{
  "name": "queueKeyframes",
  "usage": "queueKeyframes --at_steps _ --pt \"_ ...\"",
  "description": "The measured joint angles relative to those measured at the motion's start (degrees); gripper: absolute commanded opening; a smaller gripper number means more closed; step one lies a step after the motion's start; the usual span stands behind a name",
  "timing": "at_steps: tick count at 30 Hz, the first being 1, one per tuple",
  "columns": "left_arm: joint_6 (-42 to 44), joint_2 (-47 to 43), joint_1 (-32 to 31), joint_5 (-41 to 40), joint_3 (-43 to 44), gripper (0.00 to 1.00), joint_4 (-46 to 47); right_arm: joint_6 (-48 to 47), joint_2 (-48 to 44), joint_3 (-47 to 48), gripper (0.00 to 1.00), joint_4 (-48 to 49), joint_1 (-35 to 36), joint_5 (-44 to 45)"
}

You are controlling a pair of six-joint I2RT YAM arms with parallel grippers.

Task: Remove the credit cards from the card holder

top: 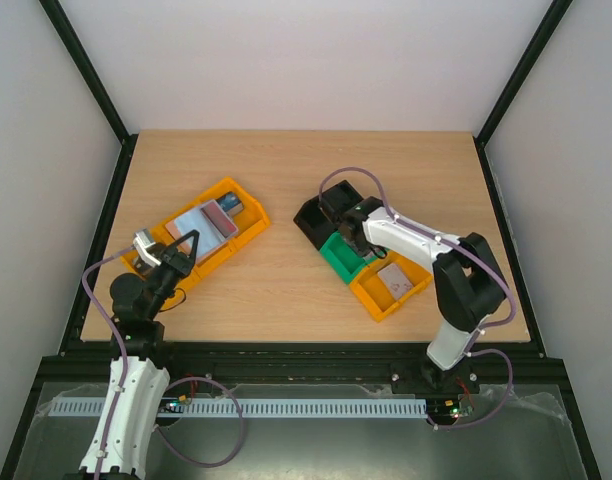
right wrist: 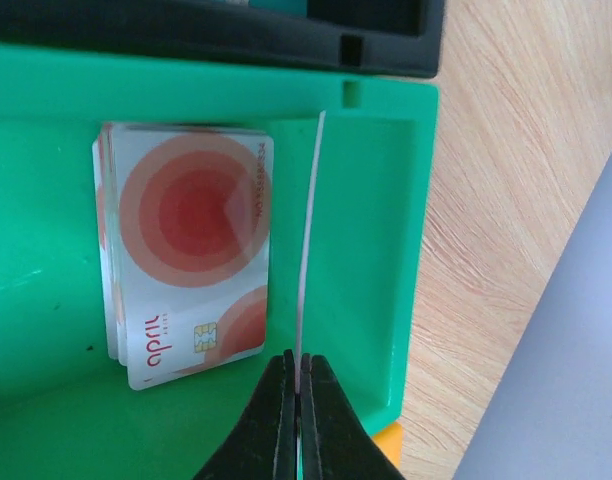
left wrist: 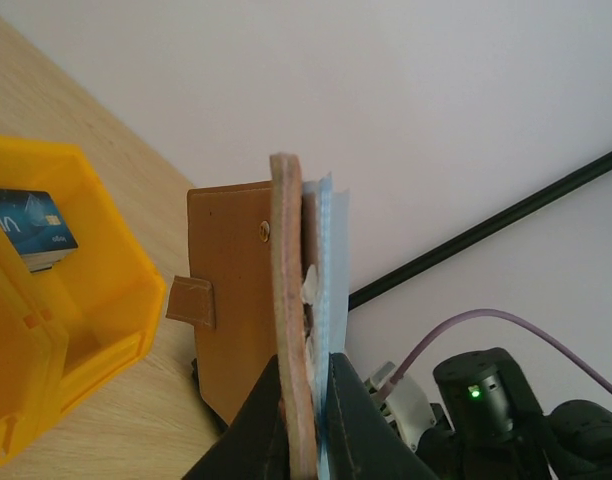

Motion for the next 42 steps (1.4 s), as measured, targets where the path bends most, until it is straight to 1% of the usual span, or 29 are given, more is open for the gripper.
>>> queueKeyframes --at_steps 8,9,13,16,24,30,37,38,42 --pt "0.02 0.00 0.00 -0.02 -0.20 0.02 0.00 -0.98 6.78 0.09 0.02 0.09 -0.02 3.06" --pt "0.02 0.00 0.00 -0.04 -0.20 0.02 0.00 -1.03 6.95 0.09 0.05 0.15 0.00 3.26" --pt "0.02 0.00 0.00 -0.13 -0.22 0.02 0.00 -1.11 6.95 0.09 0.24 0.26 -0.02 3.85" --pt "0.04 0.00 0.00 -0.13 -0.22 0.02 0.00 -1.27 6.95 0.09 0.35 0.24 -0.02 3.93" --pt "0.04 0.02 0.00 -0.15 -0.22 0.02 0.00 -1.18 6.60 0.15 0.49 -0.04 0.00 3.61" --pt "0.04 0.02 0.00 -0.15 -0.33 0.02 0.02 -1.27 3.72 1.01 0.59 -0.24 0.00 2.43" --pt "0.07 0.02 0.00 -0.15 -0.44 0.02 0.02 -1.27 -0.70 3.10 0.58 0.26 -0.02 -2.71" --pt "0.04 0.02 0.00 -0.13 -0.44 0.02 0.04 -1.16 -1.62 3.08 0.56 0.55 -0.02 -4.31" --pt "0.07 0.00 0.00 -0.13 -0.44 0.02 0.04 0.66 -5.33 2.58 0.36 3.82 -1.60 -11.39"
